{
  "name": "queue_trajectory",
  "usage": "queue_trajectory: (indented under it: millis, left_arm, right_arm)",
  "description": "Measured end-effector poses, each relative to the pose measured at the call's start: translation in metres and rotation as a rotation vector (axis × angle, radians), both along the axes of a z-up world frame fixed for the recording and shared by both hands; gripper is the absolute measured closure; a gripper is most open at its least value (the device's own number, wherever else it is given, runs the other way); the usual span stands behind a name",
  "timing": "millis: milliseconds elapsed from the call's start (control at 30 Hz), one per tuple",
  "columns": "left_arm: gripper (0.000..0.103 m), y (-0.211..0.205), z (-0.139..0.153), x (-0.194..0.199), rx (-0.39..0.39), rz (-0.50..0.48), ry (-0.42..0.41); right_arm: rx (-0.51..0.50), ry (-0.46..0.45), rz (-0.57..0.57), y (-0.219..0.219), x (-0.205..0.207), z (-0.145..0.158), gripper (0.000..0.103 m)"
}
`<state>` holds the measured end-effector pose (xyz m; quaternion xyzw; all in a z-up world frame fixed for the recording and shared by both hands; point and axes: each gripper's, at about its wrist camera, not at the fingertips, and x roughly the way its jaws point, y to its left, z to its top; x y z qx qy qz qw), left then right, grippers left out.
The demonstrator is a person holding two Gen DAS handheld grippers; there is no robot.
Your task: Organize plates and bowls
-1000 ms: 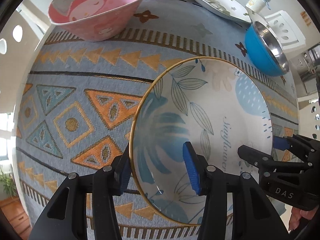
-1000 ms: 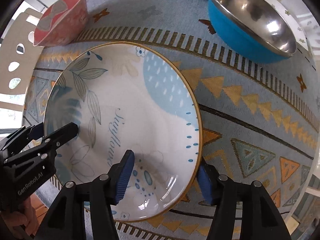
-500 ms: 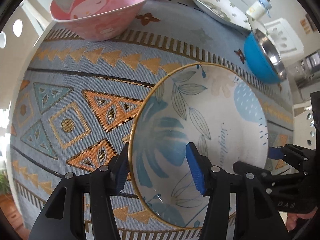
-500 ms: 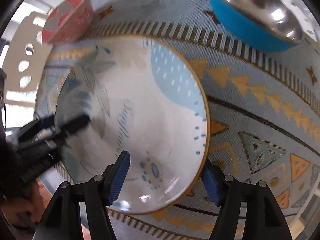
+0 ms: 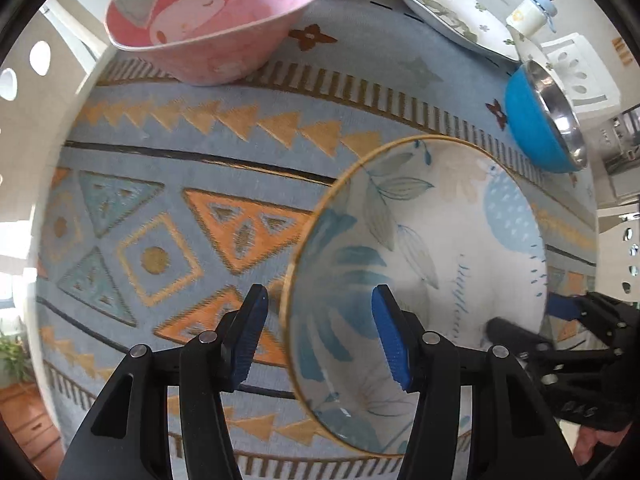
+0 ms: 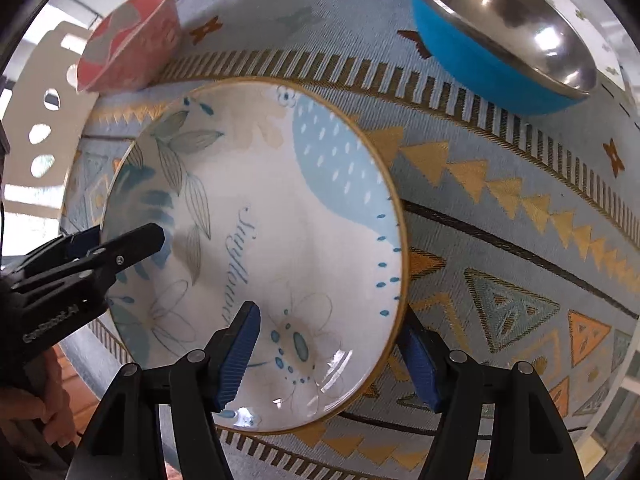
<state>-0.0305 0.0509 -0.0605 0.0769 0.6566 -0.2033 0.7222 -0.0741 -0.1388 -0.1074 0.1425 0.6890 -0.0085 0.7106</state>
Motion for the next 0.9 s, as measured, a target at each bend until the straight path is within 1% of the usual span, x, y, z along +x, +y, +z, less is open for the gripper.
queue_trajectory:
  millis: [67, 133, 200, 300, 367, 433, 500, 600, 667, 700, 767, 867, 900]
  left_arm:
    - [0.051, 0.002, 0.001, 0.004, 0.003, 0.013, 0.004]
    - [0.051, 0.004, 0.004, 0.008, 0.02, 0.02, -0.002]
    - [0.051, 0.003, 0.009, 0.012, 0.035, 0.021, -0.013]
    - [0.051, 0.001, 0.019, 0.025, 0.063, 0.044, -0.029]
    - [0.051, -0.003, 0.025, 0.033, 0.063, 0.063, -0.031]
    - [0.051, -0.009, 0.032, 0.042, 0.046, 0.08, -0.03]
    - [0.044, -0.017, 0.04, 0.054, 0.017, 0.096, -0.03]
    - [0.044, -0.033, 0.051, 0.068, 0.002, 0.107, -0.052]
    - [0.044, -0.051, 0.06, 0.078, -0.012, 0.096, -0.072]
    - [0.044, -0.059, 0.062, 0.077, -0.015, 0.094, -0.078]
    - [0.044, -0.074, 0.064, 0.086, -0.03, 0.09, -0.074]
    - [0.044, -0.079, 0.063, 0.094, -0.097, 0.129, -0.047]
    - [0.044, -0.082, 0.062, 0.098, -0.104, 0.154, -0.051]
  right_arm:
    - [0.001, -0.012, 0.0, -0.005, 0.002, 0.004, 0.035]
    - [0.005, -0.033, 0.003, -0.013, 0.004, 0.015, 0.035]
    - [0.012, -0.063, 0.001, -0.02, 0.0, 0.026, 0.035]
    - [0.018, -0.106, 0.007, -0.03, 0.007, 0.045, 0.035]
    - [0.03, -0.14, 0.016, -0.038, 0.017, 0.062, 0.035]
    - [0.043, -0.162, 0.025, -0.044, 0.024, 0.076, 0.035]
    - [0.051, -0.191, 0.04, -0.053, 0.033, 0.085, 0.035]
    - [0.078, -0.224, 0.074, -0.066, 0.041, 0.098, 0.035]
    - [0.08, -0.236, 0.101, -0.065, 0.056, 0.1, 0.035]
    - [0.082, -0.25, 0.115, -0.071, 0.06, 0.106, 0.035]
    - [0.09, -0.268, 0.137, -0.077, 0.079, 0.108, 0.035]
    - [0.085, -0.282, 0.175, -0.089, 0.104, 0.11, 0.035]
    - [0.09, -0.275, 0.19, -0.094, 0.112, 0.109, 0.035]
